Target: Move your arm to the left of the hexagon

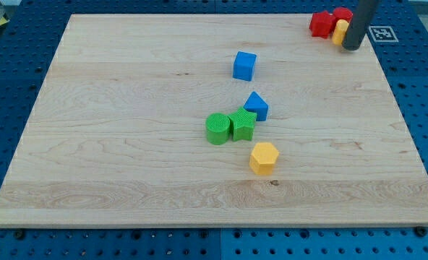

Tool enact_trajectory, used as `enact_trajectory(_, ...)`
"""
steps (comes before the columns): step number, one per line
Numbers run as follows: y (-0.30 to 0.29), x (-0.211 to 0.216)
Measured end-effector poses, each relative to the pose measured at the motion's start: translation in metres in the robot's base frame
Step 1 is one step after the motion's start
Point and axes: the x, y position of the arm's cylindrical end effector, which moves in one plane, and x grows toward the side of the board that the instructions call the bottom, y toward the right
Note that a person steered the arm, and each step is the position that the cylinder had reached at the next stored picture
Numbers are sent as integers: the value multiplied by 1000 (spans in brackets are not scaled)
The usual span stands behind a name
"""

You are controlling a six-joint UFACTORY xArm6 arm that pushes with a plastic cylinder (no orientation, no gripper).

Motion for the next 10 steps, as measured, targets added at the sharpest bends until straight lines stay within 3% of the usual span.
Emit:
enact_trajectory(2, 0, 10)
enact_trajectory(3, -4, 49)
enact_trajectory(6, -5, 65)
enact_trajectory(7, -5, 110)
enact_trajectory(10, -18, 176)
